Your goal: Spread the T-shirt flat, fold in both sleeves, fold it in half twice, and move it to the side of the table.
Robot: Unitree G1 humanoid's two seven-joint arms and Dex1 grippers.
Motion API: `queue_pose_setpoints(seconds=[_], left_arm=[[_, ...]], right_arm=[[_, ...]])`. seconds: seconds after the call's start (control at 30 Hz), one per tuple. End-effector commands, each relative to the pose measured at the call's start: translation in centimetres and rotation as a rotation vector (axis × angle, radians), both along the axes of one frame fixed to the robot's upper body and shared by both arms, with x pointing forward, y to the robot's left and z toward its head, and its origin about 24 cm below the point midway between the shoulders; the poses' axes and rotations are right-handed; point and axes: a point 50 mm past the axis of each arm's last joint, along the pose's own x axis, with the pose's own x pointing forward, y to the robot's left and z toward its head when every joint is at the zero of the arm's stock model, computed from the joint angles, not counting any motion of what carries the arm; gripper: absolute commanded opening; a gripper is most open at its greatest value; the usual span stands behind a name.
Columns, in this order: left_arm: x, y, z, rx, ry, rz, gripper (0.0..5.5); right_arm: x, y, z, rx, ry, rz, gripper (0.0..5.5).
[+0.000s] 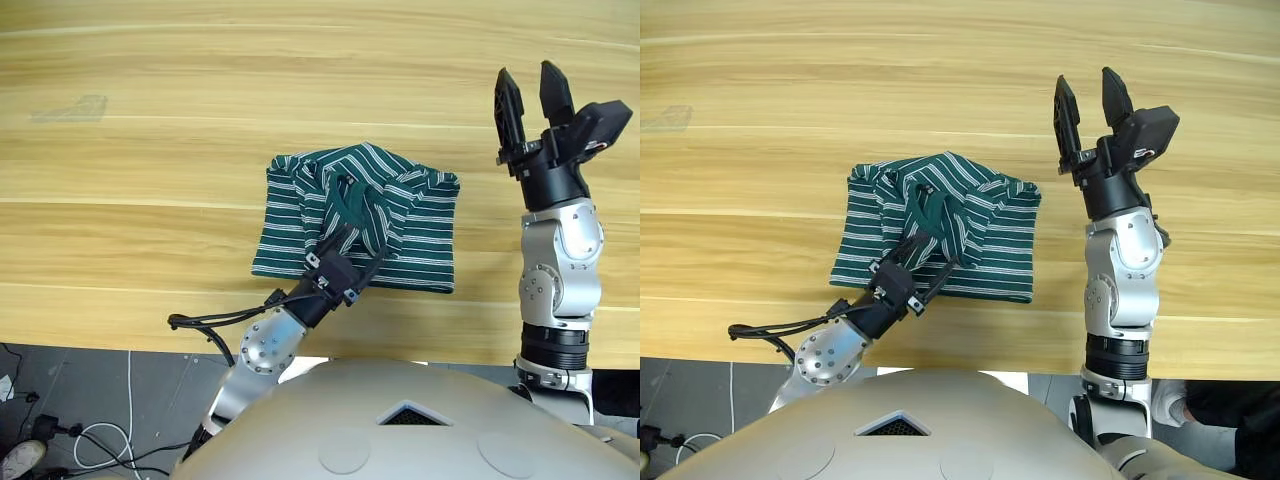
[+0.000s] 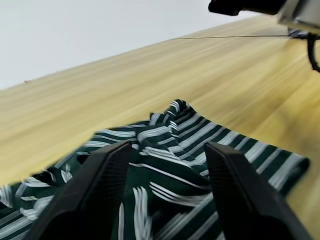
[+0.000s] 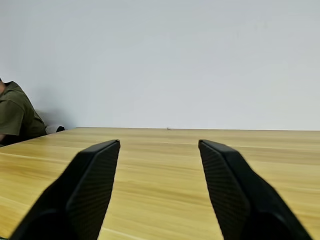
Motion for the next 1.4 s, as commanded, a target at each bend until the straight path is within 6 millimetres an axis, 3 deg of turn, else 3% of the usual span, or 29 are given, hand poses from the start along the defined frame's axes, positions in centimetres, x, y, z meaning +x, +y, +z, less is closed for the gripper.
queue_pose_setpoints(seconds=[0.03, 0.3, 0.47, 0.83, 1.4], left_arm=[[0.5, -0.9, 0.2, 0.037, -0.07, 0.037, 2.72], [-0.3, 0.1, -2.2, 0.195, 0.011, 0.042, 2.72], [-0.9, -0.2, -3.3, 0.227, 0.042, 0.026, 2.72], [0.5, 0.1, -3.4, 0.312, -0.055, 0.099, 2.72], [0.7, 0.6, -4.7, 0.358, -0.022, 0.1, 2.72]], right_arm=[[0.1, 0.2, 0.5, -0.016, -0.019, -0.002, 2.92], [0.0, 0.2, 0.6, -0.016, -0.023, -0.01, 2.92], [0.0, 0.1, 0.7, -0.017, -0.026, -0.01, 2.92], [-0.1, -0.1, 0.3, -0.014, -0.019, -0.035, 2.92], [0.0, 0.2, 0.8, 0.019, -0.047, -0.043, 2.92]])
